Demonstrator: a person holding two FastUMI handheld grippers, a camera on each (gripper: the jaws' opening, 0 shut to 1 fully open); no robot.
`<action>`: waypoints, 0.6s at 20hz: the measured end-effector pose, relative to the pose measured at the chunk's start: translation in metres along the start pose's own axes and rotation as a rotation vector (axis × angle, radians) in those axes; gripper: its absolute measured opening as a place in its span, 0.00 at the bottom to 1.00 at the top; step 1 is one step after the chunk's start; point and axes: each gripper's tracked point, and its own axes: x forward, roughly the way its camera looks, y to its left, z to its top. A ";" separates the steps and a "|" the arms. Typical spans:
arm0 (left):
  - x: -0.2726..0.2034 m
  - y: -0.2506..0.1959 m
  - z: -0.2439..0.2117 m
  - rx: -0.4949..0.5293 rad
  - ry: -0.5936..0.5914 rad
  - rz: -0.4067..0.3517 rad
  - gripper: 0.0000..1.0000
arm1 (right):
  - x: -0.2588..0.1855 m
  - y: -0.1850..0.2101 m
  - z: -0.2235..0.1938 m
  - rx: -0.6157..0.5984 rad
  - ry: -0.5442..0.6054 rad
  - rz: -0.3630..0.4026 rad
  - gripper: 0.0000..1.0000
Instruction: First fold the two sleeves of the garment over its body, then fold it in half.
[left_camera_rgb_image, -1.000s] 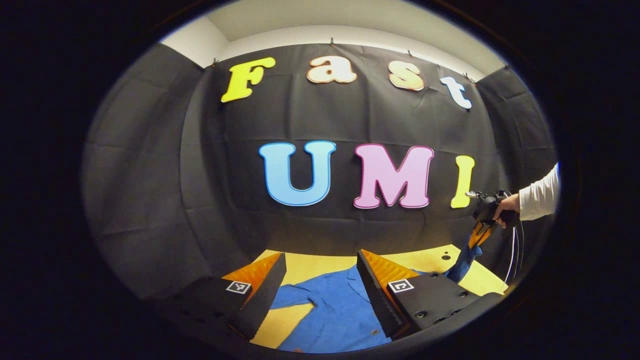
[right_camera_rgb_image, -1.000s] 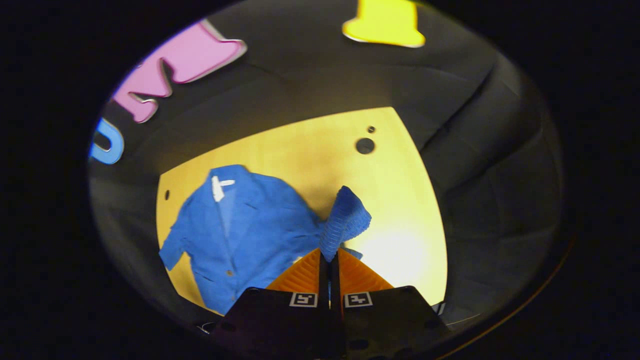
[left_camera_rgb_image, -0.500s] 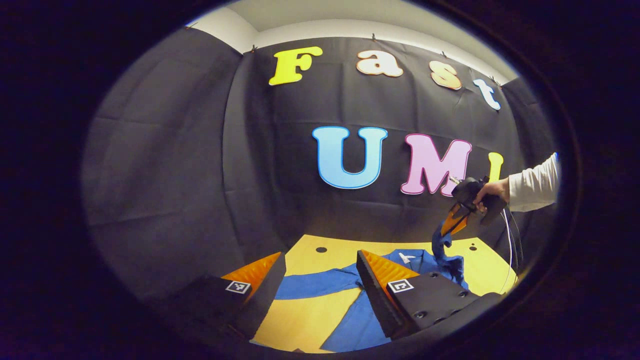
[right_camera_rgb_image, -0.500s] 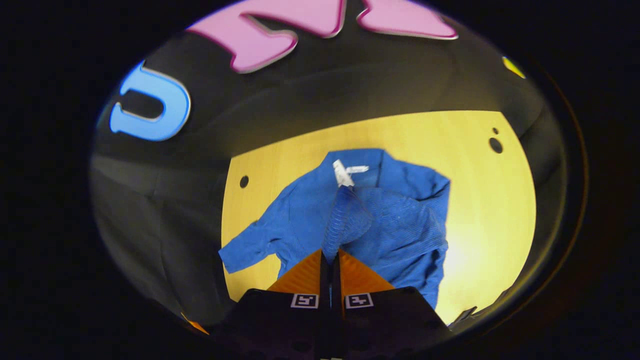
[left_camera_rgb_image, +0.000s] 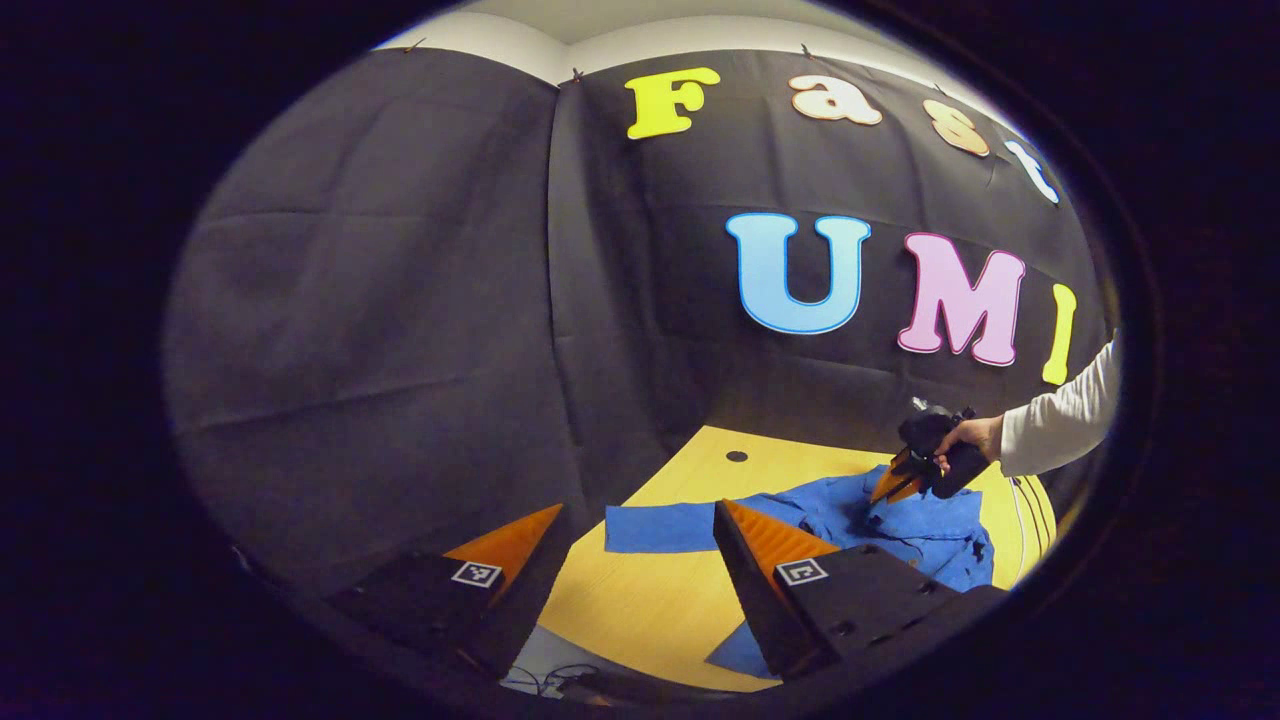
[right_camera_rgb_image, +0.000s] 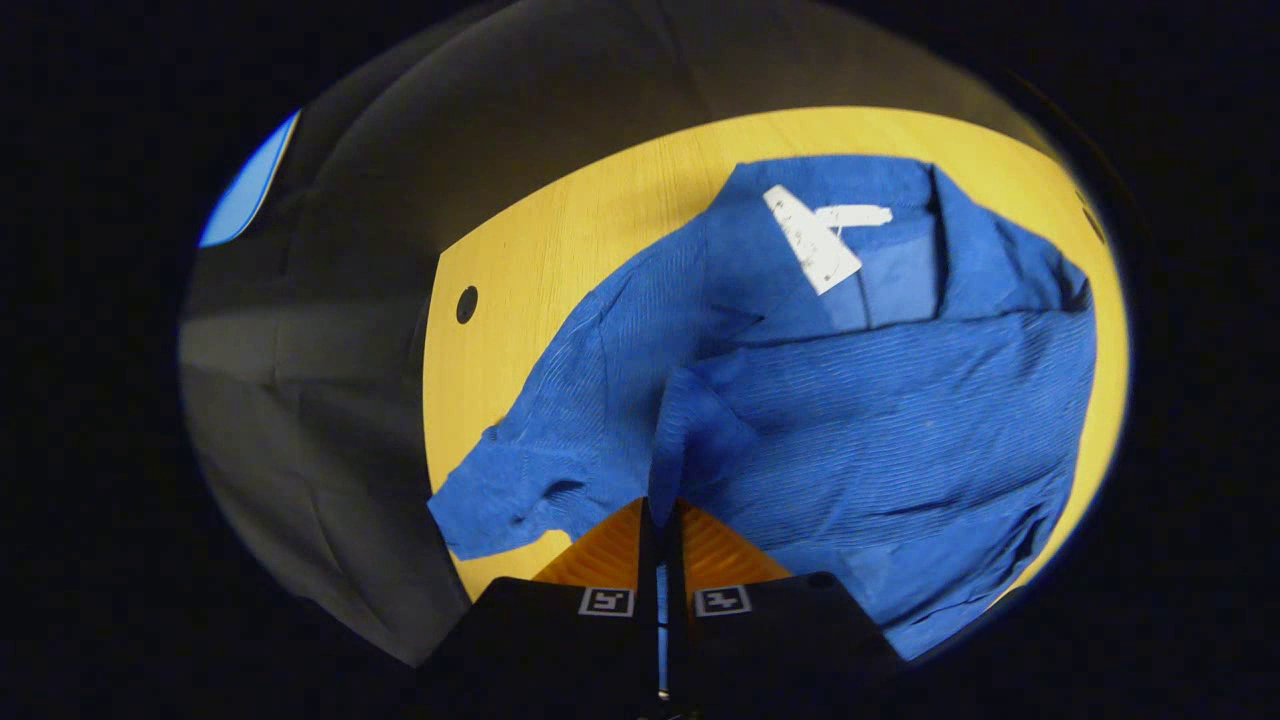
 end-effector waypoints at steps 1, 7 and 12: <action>0.002 -0.003 -0.005 -0.006 0.016 0.002 0.82 | -0.003 0.011 0.003 0.033 0.014 0.050 0.11; 0.045 -0.037 -0.021 -0.038 0.064 -0.043 0.82 | 0.006 0.058 0.012 0.148 0.035 0.254 0.63; 0.111 -0.042 -0.041 -0.087 0.175 -0.106 0.82 | -0.031 0.037 0.018 -0.013 -0.024 0.268 0.76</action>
